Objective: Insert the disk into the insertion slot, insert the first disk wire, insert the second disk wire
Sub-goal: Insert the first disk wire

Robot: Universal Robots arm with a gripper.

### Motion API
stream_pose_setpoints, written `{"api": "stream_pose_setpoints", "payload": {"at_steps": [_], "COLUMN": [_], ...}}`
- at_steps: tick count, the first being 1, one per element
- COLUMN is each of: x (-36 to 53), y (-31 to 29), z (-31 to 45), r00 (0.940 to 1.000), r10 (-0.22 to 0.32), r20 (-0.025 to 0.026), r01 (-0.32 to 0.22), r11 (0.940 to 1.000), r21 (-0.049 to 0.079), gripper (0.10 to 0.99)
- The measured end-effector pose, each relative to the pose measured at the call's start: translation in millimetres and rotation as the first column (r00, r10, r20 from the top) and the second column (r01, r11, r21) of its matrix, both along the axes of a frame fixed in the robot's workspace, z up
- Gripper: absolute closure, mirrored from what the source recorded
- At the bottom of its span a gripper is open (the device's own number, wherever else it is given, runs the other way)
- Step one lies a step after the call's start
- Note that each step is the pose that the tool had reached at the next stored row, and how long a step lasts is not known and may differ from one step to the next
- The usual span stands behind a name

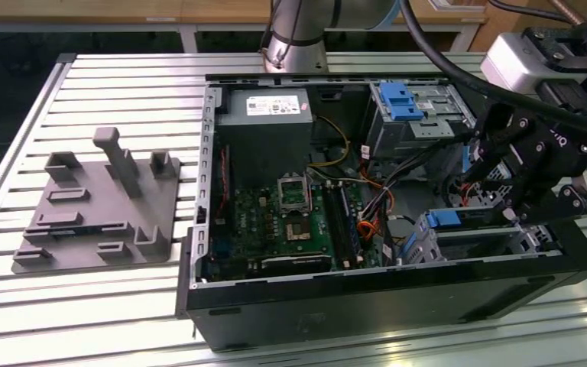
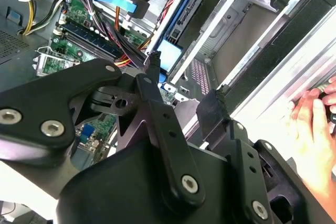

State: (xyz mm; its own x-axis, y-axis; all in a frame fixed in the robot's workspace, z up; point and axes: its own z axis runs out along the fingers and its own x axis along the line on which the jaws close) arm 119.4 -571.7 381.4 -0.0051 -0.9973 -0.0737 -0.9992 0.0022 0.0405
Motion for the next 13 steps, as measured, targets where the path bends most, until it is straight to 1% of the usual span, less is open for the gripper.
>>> {"api": "stream_pose_setpoints", "payload": {"at_steps": [9, 10, 11, 12, 13], "x": [0.0, 0.0, 0.1, 0.1, 0.1], "y": [0.0, 0.3, 1.0, 3.8, 6.6], "z": [0.0, 0.0, 0.0, 0.0, -0.1], "r00": [1.0, 1.0, 1.0, 1.0, 1.0], "r10": [0.001, 0.001, 0.001, 0.0, 0.0], "r20": [-0.0001, -0.0001, -0.0002, -0.0001, -0.0001], "r01": [-0.001, -0.001, -0.001, 0.0, 0.0], "r11": [1.0, 1.0, 1.0, 0.9996, 0.9993], "r21": [0.0, -0.002, -0.009, -0.029, -0.039], "gripper": [0.529, 0.529, 0.529, 0.529, 0.529]}}
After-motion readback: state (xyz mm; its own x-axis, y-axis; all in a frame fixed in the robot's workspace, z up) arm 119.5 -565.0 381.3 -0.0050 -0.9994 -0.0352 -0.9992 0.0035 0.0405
